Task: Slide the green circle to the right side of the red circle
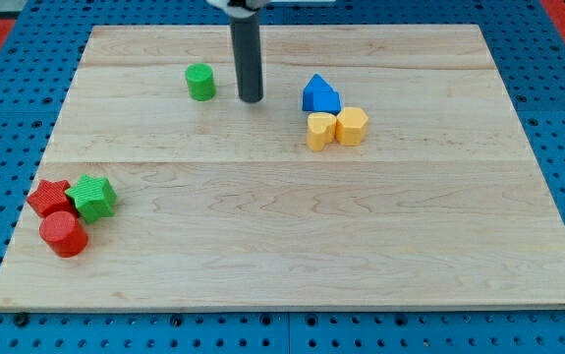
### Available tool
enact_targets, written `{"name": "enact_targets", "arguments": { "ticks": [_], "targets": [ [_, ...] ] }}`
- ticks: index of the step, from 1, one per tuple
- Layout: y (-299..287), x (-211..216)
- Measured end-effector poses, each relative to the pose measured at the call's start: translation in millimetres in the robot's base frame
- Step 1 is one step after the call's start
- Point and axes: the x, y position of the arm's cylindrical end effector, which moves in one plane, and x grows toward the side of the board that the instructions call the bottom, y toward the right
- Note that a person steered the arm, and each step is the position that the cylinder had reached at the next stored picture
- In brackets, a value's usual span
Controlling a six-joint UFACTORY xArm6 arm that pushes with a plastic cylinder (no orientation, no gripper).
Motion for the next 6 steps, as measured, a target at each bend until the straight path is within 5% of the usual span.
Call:
{"name": "enact_targets", "arguments": {
  "ticks": [1, 3, 6],
  "targets": [
    [2, -53],
    [-5, -84],
    [-76, -11]
  ]
}}
